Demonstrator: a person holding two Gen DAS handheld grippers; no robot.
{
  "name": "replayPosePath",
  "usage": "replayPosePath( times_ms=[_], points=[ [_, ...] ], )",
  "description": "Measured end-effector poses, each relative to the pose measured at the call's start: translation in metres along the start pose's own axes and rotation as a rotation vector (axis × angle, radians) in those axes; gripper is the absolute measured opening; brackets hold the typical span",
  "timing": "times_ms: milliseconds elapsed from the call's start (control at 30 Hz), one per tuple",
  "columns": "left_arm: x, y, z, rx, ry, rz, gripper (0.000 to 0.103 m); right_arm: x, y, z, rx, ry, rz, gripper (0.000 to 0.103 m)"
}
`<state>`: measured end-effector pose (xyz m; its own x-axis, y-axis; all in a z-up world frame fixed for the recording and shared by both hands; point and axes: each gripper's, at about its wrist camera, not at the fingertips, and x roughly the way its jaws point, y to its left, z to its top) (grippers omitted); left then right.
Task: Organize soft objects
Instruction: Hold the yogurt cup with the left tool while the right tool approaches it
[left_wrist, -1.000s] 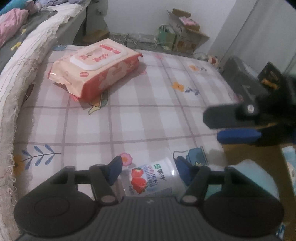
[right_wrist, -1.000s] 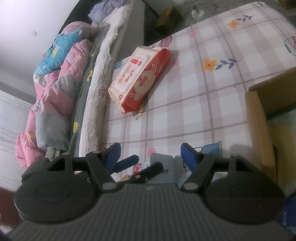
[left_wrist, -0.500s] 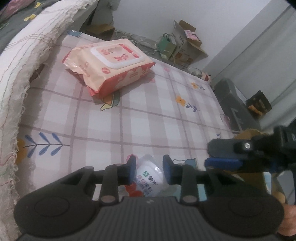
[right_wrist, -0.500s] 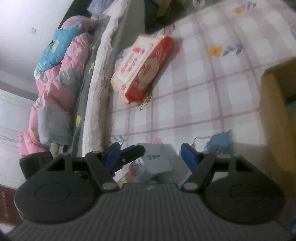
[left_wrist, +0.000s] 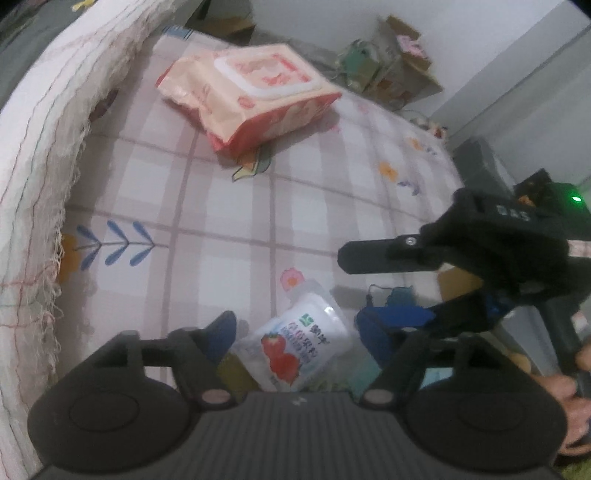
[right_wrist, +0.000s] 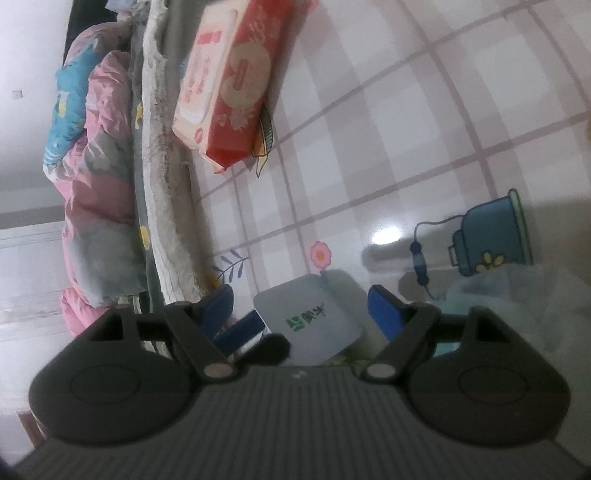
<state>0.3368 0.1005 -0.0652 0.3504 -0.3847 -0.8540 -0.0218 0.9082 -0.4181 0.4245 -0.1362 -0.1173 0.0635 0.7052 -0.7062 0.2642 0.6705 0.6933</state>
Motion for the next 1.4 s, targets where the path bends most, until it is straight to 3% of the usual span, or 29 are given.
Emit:
replayPosePath(
  times_ms=[133,233,300,333,400,500,733,833,900,1000,1133,1233,1300,1400],
  points=[
    [0.016,-0.002,0.008,-0.029,0.072,0.032,0.081,-0.002,-0.001,0.001,-0.003,-0.007,0.009,0.081],
    [0.023,0.0,0.01,-0.047,0.083,0.033,0.076,-0.007,-0.004,0.0,-0.001,-0.017,0.015,0.081],
    [0.019,0.0,0.009,-0.042,0.049,-0.005,0.055,-0.011,-0.006,0.001,-0.003,-0.027,0.022,0.081],
    [0.017,0.0,0.01,-0.043,0.039,-0.016,0.051,-0.014,-0.006,0.001,-0.004,-0.034,0.025,0.081],
    [0.014,-0.001,0.011,-0.042,0.025,-0.037,0.033,-0.018,-0.007,0.001,-0.005,-0.05,0.031,0.081],
    [0.013,-0.004,0.015,-0.031,0.015,-0.059,0.022,-0.024,-0.009,0.003,-0.005,-0.07,0.038,0.081],
    [0.012,-0.006,0.011,0.033,-0.004,-0.092,0.022,-0.024,-0.008,-0.002,0.002,-0.064,0.068,0.081],
    [0.004,-0.009,0.006,0.11,-0.017,-0.105,0.038,-0.025,-0.004,-0.006,-0.004,-0.061,0.081,0.081],
    [-0.003,-0.014,0.001,0.187,-0.029,-0.093,0.057,-0.027,-0.001,-0.007,-0.008,-0.063,0.086,0.081],
    [-0.014,-0.024,-0.007,0.325,-0.058,-0.057,0.068,-0.029,0.0,-0.007,-0.009,-0.068,0.087,0.081],
    [-0.01,-0.038,-0.016,0.488,-0.023,0.002,0.072,-0.028,0.0,-0.008,-0.009,-0.07,0.078,0.081],
    [-0.005,-0.044,-0.016,0.535,0.0,0.008,0.071,-0.027,0.001,-0.009,-0.01,-0.069,0.073,0.081],
    [-0.001,-0.047,-0.014,0.553,0.028,-0.001,0.062,-0.028,0.001,-0.009,-0.012,-0.069,0.071,0.081],
    [0.0,-0.05,-0.014,0.592,0.06,-0.006,0.064,-0.029,0.002,-0.01,-0.016,-0.07,0.071,0.081]
  ],
)
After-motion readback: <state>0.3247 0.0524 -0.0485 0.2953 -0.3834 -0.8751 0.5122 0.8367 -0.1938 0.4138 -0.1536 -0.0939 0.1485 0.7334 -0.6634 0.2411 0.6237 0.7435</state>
